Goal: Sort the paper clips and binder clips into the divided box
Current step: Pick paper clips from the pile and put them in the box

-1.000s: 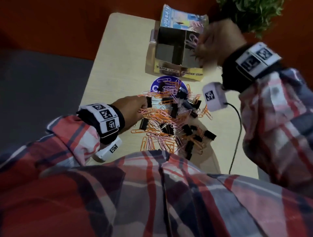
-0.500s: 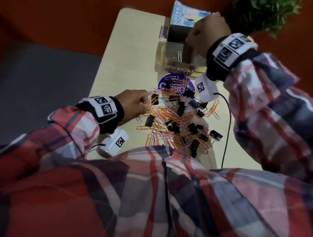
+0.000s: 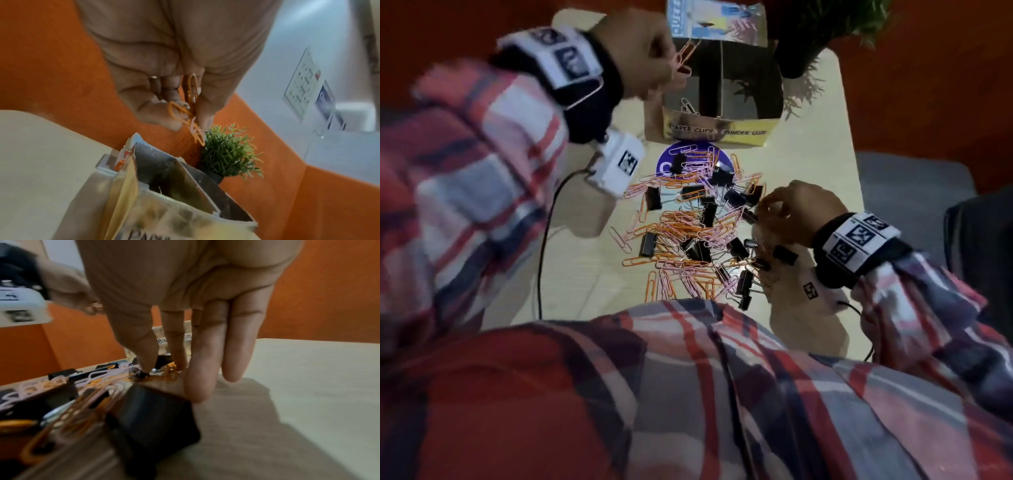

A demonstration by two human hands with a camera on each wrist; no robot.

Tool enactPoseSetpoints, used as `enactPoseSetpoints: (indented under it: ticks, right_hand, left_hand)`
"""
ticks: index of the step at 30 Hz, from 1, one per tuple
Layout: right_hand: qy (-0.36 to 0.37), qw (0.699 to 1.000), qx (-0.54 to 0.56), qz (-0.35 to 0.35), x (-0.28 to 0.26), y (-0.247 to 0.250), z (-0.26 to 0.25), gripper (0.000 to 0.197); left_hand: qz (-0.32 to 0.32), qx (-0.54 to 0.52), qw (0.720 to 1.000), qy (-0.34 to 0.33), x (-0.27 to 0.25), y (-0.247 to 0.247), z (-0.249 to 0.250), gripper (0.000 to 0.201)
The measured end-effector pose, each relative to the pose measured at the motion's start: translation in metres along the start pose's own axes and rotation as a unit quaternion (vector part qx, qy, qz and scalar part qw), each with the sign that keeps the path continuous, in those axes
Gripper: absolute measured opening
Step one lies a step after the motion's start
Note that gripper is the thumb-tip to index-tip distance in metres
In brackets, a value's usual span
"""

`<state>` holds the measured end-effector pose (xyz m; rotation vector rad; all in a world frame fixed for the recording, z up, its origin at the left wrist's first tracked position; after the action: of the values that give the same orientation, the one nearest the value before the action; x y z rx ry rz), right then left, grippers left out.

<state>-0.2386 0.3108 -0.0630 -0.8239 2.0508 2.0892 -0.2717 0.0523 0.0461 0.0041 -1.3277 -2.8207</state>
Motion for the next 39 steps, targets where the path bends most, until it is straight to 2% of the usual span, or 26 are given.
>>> enactPoseSetpoints:
  ticks: [2, 5, 7, 9, 12, 14, 17, 19, 21, 24, 27, 30, 32, 36, 39]
  right_hand:
    - [0.012, 1.000, -0.006, 0.004, -0.002, -0.002, -0.004, 0.030]
    - [0.020, 1.000, -0.019, -0.005, -0.007, -0.001, -0.004, 0.031]
    - [0.024, 0.999, -0.027, -0.014, -0.013, 0.000, -0.003, 0.035]
    - [0.017, 0.999, -0.039, -0.028, -0.019, -0.002, -0.004, 0.048]
    - [0.008, 0.996, -0.080, -0.038, -0.025, -0.006, -0.010, 0.069]
    - [0.002, 0.995, -0.088, -0.035, -0.025, -0.006, -0.014, 0.077]
    - [0.005, 0.996, -0.085, -0.024, -0.021, -0.005, -0.017, 0.086]
    - [0.011, 0.997, -0.075, -0.017, -0.019, -0.003, -0.017, 0.083]
    - [0.019, 0.997, -0.068, -0.025, -0.018, -0.003, -0.018, 0.072]
    - [0.037, 0.997, -0.057, -0.030, -0.016, -0.001, -0.018, 0.056]
    - [0.044, 0.998, -0.036, -0.021, -0.017, 0.001, -0.016, 0.047]
    - [0.050, 0.999, -0.010, -0.015, -0.019, 0.001, -0.011, 0.042]
    - [0.046, 0.998, -0.028, -0.011, -0.018, -0.002, -0.007, 0.043]
    - [0.022, 0.998, -0.058, 0.012, -0.014, -0.005, -0.005, 0.038]
    - [0.007, 0.998, -0.054, 0.016, -0.010, -0.006, -0.004, 0.035]
  left_hand:
    - [-0.007, 0.051, 0.999, -0.006, 0.026, -0.008, 0.008, 0.014]
    - [-0.016, 0.135, 0.991, -0.016, 0.051, -0.026, 0.010, 0.028]
    - [-0.041, 0.195, 0.980, -0.025, 0.057, -0.041, 0.011, 0.006]
    - [-0.059, 0.246, 0.967, -0.033, 0.059, -0.053, 0.008, 0.019]
    - [-0.032, 0.261, 0.964, -0.044, 0.054, -0.051, 0.001, 0.029]
    - [-0.017, 0.230, 0.971, -0.066, 0.042, -0.046, 0.006, 0.032]
    - [-0.088, 0.168, 0.978, -0.083, 0.007, -0.054, 0.016, 0.027]
    - [-0.170, 0.153, 0.969, -0.093, -0.027, -0.070, 0.018, 0.025]
    - [-0.251, 0.175, 0.947, -0.095, -0.059, -0.091, 0.009, 0.028]
    - [-0.306, 0.239, 0.918, -0.081, -0.087, -0.114, -0.009, 0.042]
    - [-0.301, 0.274, 0.910, -0.076, -0.096, -0.123, -0.011, 0.062]
    - [-0.294, 0.290, 0.907, -0.087, -0.101, -0.128, -0.008, 0.067]
    - [-0.290, 0.291, 0.906, -0.098, -0.103, -0.132, -0.007, 0.060]
    - [-0.270, 0.279, 0.912, -0.134, -0.106, -0.138, -0.001, 0.032]
    - [-0.253, 0.276, 0.913, -0.165, -0.105, -0.140, 0.005, 0.023]
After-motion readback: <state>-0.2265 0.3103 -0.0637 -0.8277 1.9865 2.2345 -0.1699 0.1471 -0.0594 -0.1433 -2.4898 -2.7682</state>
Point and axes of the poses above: each hand's wrist, its own x-axis towards the middle knuckle, its own y-axis out of the back of the hand, z = x × y, the point moved 9 cm from there along x, towards the middle knuckle, and after that the axes turned 4 degrees about -y, right-handed, at the moved point
